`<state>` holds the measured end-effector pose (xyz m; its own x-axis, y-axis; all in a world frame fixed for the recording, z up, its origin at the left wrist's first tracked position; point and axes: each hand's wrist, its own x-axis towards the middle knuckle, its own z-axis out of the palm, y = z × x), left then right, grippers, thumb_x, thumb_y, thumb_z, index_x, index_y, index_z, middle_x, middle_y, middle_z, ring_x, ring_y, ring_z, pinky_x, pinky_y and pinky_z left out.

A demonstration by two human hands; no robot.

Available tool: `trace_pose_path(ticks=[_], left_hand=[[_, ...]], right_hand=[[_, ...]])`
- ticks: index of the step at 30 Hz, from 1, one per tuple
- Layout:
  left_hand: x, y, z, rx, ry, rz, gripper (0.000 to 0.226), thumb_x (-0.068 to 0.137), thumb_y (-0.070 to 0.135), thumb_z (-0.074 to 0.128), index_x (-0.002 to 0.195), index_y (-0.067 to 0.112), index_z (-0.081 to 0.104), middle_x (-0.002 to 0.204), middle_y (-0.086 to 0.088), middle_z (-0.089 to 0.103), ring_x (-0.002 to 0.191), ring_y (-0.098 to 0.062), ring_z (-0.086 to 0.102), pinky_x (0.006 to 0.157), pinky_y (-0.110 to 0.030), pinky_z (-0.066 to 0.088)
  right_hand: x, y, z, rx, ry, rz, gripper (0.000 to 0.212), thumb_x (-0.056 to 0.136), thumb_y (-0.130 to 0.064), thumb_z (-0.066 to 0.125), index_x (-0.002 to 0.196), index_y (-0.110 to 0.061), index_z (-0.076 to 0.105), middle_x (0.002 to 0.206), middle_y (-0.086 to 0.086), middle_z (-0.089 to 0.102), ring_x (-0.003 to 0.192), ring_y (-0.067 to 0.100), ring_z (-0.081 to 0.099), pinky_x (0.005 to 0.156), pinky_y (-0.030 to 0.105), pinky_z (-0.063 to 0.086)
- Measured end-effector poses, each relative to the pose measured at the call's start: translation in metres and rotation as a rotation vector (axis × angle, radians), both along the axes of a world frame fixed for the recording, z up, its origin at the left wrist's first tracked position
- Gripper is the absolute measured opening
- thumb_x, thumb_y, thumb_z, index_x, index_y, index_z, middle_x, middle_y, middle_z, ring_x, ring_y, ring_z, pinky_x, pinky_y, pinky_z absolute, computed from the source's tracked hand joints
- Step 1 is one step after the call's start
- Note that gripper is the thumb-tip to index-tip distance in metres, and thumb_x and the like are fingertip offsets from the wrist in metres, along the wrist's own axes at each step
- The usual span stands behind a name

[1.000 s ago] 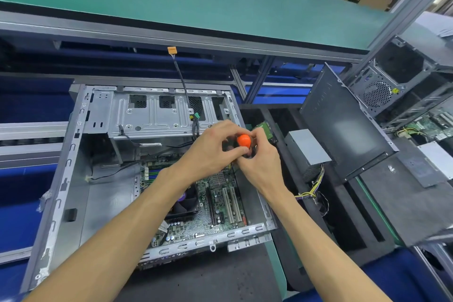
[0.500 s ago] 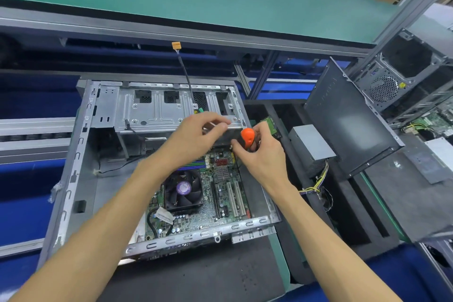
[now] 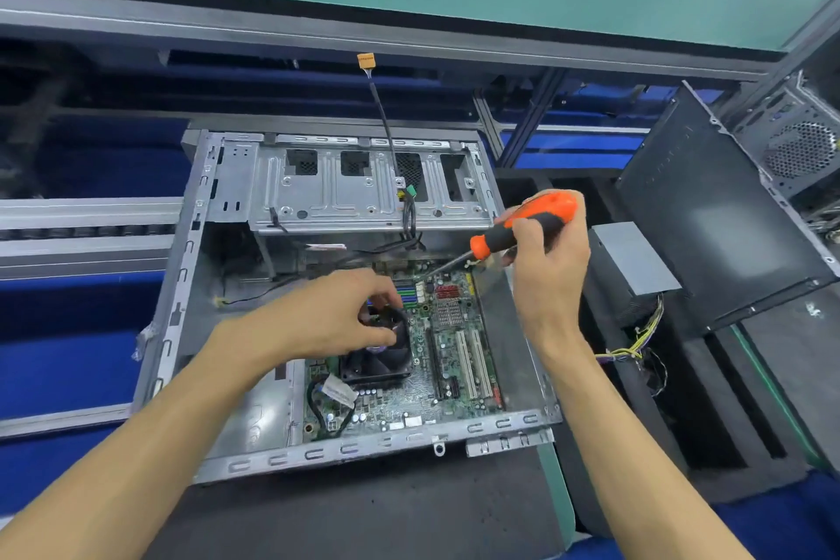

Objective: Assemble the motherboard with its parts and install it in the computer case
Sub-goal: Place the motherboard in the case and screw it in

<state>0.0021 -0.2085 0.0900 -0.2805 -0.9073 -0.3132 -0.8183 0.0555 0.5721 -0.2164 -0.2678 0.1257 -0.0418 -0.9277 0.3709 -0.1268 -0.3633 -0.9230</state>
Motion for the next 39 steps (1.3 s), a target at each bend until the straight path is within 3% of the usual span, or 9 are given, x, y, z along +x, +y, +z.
trace_pose_path(ticks=[5,8,13,19,23,26,28,31,39], left_hand=[[-0.006,0.000,-0.013,-0.026,-0.191,-0.103,0.065,0.076,0.061,0.073,0.132,0.041,0.047,0.118,0.015,0.045,0.110,-0.008,0.050,0.092,-0.035,0.048],[-0.008,0.001,-0.018,-0.032,-0.228,-0.126,0.068,0.073,0.062,0.074,0.130,0.041,0.044,0.114,0.013,0.041,0.111,-0.010,0.047,0.092,-0.036,0.048],[-0.008,-0.002,-0.025,-0.063,-0.227,-0.130,0.054,0.079,0.054,0.073,0.124,0.041,0.046,0.111,0.013,0.040,0.110,-0.011,0.047,0.086,-0.031,0.043],[-0.006,-0.004,-0.028,-0.096,-0.219,-0.136,0.044,0.084,0.053,0.068,0.121,0.040,0.048,0.107,0.016,0.039,0.107,-0.010,0.049,0.086,-0.030,0.045],[-0.006,-0.005,-0.027,-0.110,-0.201,-0.129,0.034,0.089,0.058,0.060,0.116,0.040,0.051,0.102,0.018,0.039,0.099,-0.007,0.047,0.081,-0.028,0.044],[-0.006,-0.007,-0.024,-0.140,-0.193,-0.105,0.024,0.095,0.052,0.055,0.114,0.038,0.054,0.102,0.018,0.047,0.089,-0.004,0.045,0.073,-0.027,0.042],[-0.008,-0.006,-0.020,-0.172,-0.168,-0.084,0.015,0.096,0.046,0.055,0.109,0.037,0.056,0.096,0.018,0.050,0.081,-0.003,0.048,0.068,-0.025,0.039],[-0.014,-0.004,-0.013,-0.209,-0.104,-0.039,0.006,0.096,0.038,0.058,0.102,0.038,0.058,0.090,0.020,0.053,0.076,0.002,0.052,0.064,-0.023,0.039],[-0.065,0.005,0.025,-0.303,0.220,0.044,0.014,0.097,0.030,0.058,0.105,0.041,0.062,0.086,0.016,0.062,0.081,0.001,0.057,0.067,-0.016,0.045]], right_hand=[[0.001,-0.005,-0.008,0.065,0.023,0.053,0.021,0.079,-0.022,0.054,0.089,-0.005,0.046,0.076,0.020,0.056,0.059,0.043,0.059,0.046,0.025,0.051],[0.000,-0.008,-0.014,0.077,0.051,0.061,0.028,0.078,-0.025,0.054,0.090,0.000,0.046,0.075,0.022,0.054,0.061,0.046,0.056,0.045,0.023,0.050],[-0.001,-0.014,-0.017,0.093,0.081,0.047,0.029,0.077,-0.026,0.053,0.089,0.000,0.047,0.074,0.028,0.054,0.062,0.038,0.053,0.043,0.019,0.046],[0.001,-0.019,-0.020,0.111,0.214,0.047,0.022,0.081,-0.027,0.052,0.086,-0.006,0.048,0.071,0.024,0.055,0.066,0.046,0.055,0.052,0.051,0.050],[0.000,-0.018,-0.019,0.120,0.202,0.004,0.023,0.081,-0.029,0.052,0.084,-0.007,0.047,0.071,0.022,0.056,0.066,0.043,0.054,0.056,0.049,0.049],[-0.002,-0.017,-0.015,0.238,0.030,-0.052,0.009,0.079,-0.027,0.055,0.080,-0.020,0.050,0.076,0.022,0.056,0.064,0.039,0.052,0.050,0.038,0.043],[-0.006,-0.017,-0.011,0.343,-0.173,-0.107,0.007,0.080,-0.026,0.057,0.080,-0.022,0.052,0.070,0.013,0.055,0.059,0.024,0.050,0.047,0.029,0.039],[-0.019,-0.018,-0.007,0.510,-0.456,-0.207,0.011,0.086,-0.026,0.062,0.081,-0.018,0.055,0.061,-0.003,0.054,0.053,0.012,0.050,0.043,0.024,0.039],[-0.096,0.000,-0.004,0.684,-0.952,-0.043,0.032,0.101,-0.043,0.053,0.085,-0.015,0.057,0.063,-0.004,0.038,0.047,0.009,0.026,0.039,0.018,0.024]])
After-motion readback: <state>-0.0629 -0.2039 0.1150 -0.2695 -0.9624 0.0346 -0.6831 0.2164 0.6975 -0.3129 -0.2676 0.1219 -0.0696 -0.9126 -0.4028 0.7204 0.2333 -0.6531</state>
